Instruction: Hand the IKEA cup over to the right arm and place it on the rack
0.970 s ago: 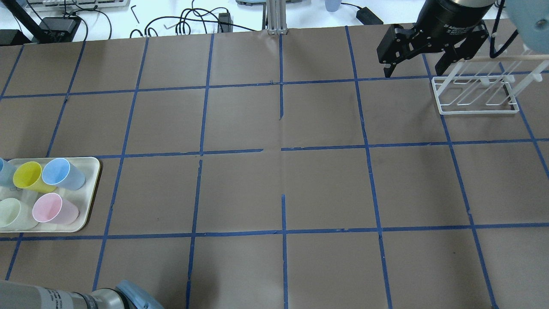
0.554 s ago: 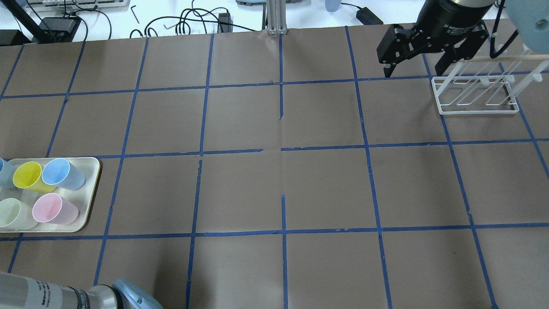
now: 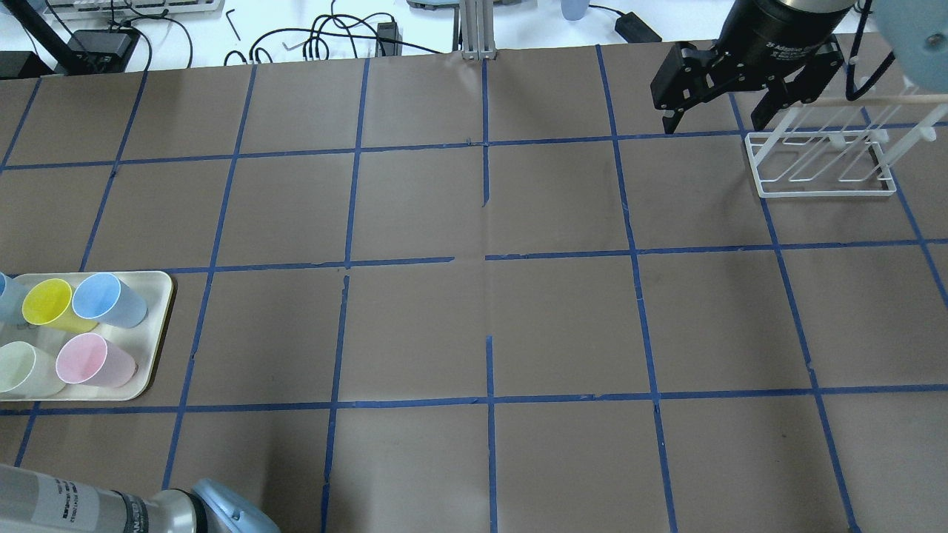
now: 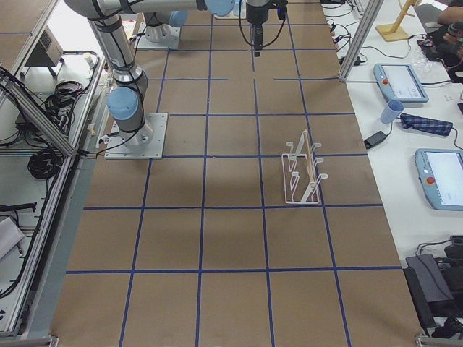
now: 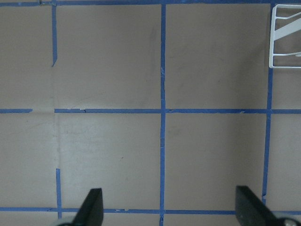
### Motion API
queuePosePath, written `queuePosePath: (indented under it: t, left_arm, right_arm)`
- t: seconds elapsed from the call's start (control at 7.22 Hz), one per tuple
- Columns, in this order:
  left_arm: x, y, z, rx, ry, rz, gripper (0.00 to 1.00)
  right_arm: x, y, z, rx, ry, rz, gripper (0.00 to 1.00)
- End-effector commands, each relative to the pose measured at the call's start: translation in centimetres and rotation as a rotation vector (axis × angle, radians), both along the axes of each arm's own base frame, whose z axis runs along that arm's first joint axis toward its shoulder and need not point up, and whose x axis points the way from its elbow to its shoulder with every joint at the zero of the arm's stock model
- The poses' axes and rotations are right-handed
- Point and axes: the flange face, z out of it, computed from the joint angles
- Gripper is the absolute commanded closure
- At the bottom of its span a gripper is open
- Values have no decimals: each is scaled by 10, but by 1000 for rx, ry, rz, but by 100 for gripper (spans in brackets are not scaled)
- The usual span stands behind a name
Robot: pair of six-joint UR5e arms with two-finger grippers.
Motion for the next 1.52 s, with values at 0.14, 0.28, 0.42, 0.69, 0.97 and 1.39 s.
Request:
queuePosePath:
  t: [0.14,0.28,0.42,0.69,0.97,1.39]
  left_arm:
    - [-2,2,-14,10,0,-7,35]
    - [-1,0,-13,1,-13,-29,57]
    - [-3,-1,-10,-2,-17,-36,75]
    - [-2,0,-12,-8,-7,-33,90]
    - [-4,2,-1,-10,-13,-34,100]
    - [-9,7,45,6,17,-33,100]
  right_arm:
    - [0,0,0,1,0,1,0]
    - [0,0,0,1,0,0,0]
    - [0,0,0,1,0,0,0]
    - [0,0,0,1,0,0,0]
    - [0,0,0,1,0,0,0]
    - [0,0,0,3,1,0,0]
